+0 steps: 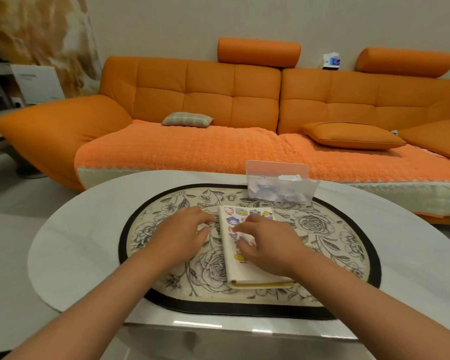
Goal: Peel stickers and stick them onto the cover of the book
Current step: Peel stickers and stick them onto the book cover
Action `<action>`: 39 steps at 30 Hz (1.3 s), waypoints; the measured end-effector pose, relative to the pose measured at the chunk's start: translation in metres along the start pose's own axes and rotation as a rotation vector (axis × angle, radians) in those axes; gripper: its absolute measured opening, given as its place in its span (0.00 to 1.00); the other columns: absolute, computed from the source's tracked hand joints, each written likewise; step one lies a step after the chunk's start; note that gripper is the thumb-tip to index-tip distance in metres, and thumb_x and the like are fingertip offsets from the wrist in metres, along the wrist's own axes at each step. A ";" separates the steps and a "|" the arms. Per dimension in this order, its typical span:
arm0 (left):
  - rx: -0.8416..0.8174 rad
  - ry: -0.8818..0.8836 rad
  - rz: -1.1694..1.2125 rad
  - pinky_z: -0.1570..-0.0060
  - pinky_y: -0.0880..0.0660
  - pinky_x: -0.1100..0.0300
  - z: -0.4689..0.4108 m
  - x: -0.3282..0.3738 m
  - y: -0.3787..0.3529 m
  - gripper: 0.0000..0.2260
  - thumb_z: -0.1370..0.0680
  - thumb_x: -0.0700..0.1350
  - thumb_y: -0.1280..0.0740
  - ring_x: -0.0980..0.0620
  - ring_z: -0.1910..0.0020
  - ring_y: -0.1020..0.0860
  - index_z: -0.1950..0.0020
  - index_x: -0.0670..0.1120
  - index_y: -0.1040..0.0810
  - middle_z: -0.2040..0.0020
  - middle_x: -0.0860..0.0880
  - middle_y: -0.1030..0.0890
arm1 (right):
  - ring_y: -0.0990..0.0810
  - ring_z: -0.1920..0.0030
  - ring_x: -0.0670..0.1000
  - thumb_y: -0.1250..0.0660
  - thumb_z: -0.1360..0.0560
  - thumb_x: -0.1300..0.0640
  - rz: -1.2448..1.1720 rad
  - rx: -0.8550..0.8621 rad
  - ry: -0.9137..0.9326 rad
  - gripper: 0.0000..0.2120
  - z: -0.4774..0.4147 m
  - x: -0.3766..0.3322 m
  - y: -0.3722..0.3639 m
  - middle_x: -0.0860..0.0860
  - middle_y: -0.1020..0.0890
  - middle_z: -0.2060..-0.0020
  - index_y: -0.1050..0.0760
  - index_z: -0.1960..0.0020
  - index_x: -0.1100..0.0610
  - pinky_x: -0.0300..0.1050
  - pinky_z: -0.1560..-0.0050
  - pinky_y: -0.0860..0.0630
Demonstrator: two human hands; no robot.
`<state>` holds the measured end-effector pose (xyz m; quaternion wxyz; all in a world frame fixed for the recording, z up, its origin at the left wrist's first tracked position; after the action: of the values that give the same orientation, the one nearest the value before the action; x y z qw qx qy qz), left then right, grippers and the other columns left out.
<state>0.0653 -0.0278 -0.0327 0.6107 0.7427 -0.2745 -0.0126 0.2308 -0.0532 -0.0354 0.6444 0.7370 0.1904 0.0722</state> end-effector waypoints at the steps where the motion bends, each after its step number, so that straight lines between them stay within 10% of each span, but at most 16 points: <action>1: -0.040 0.028 -0.047 0.37 0.28 0.55 -0.001 -0.012 -0.001 0.15 0.18 0.52 0.38 0.56 0.31 0.31 0.31 0.57 0.25 0.35 0.58 0.25 | 0.20 0.45 0.49 0.42 0.19 0.43 -0.005 -0.012 0.020 0.19 -0.006 -0.005 -0.004 0.42 0.26 0.35 0.28 0.30 0.42 0.43 0.55 0.29; 7: -0.233 0.070 -0.118 0.33 0.31 0.52 0.003 -0.052 -0.020 0.25 0.21 0.63 0.37 0.55 0.31 0.34 0.26 0.56 0.29 0.34 0.57 0.29 | 0.21 0.49 0.49 0.44 0.18 0.45 0.012 -0.017 0.065 0.18 -0.027 -0.022 -0.019 0.45 0.28 0.36 0.26 0.31 0.44 0.45 0.55 0.27; 21: -0.012 0.000 -0.096 0.53 0.24 0.56 0.002 -0.042 -0.001 0.11 0.18 0.56 0.37 0.56 0.50 0.22 0.46 0.55 0.16 0.50 0.58 0.21 | 0.24 0.51 0.47 0.43 0.18 0.45 -0.099 0.022 -0.016 0.17 -0.032 -0.027 -0.026 0.44 0.29 0.40 0.26 0.32 0.43 0.45 0.55 0.26; 26: 0.317 -0.097 -0.040 0.68 0.29 0.63 0.005 -0.023 0.019 0.07 0.20 0.51 0.33 0.57 0.65 0.23 0.54 0.51 0.17 0.57 0.56 0.20 | 0.21 0.52 0.44 0.38 0.20 0.46 -0.403 0.060 -0.173 0.12 -0.034 -0.016 -0.012 0.42 0.20 0.45 0.18 0.42 0.45 0.46 0.50 0.23; 32: 0.455 -0.276 0.014 0.71 0.34 0.68 0.004 0.015 0.029 0.09 0.21 0.52 0.35 0.60 0.68 0.26 0.56 0.53 0.17 0.59 0.58 0.21 | 0.29 0.73 0.48 0.39 0.19 0.43 -1.187 -0.180 -0.509 0.22 -0.026 -0.006 -0.015 0.52 0.16 0.64 0.16 0.52 0.60 0.39 0.74 0.37; 39: 0.390 -0.319 0.221 0.64 0.23 0.59 -0.009 0.036 0.017 0.07 0.21 0.54 0.32 0.59 0.63 0.22 0.50 0.53 0.16 0.53 0.59 0.21 | 0.29 0.72 0.46 0.33 0.20 0.50 -1.306 -0.255 -0.594 0.10 -0.016 0.013 -0.013 0.49 0.19 0.65 0.18 0.50 0.57 0.39 0.73 0.40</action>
<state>0.0920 -0.0368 -0.0035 0.4029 0.8003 -0.4440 -0.0096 0.2350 -0.0323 -0.0479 0.6614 0.3809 0.3987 -0.5084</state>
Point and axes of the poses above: each hand's wrist, its own z-axis away from the middle knuckle, its own y-axis out of the back of the hand, x = y × z, the point moved 8 cm from there along -z, towards the middle knuckle
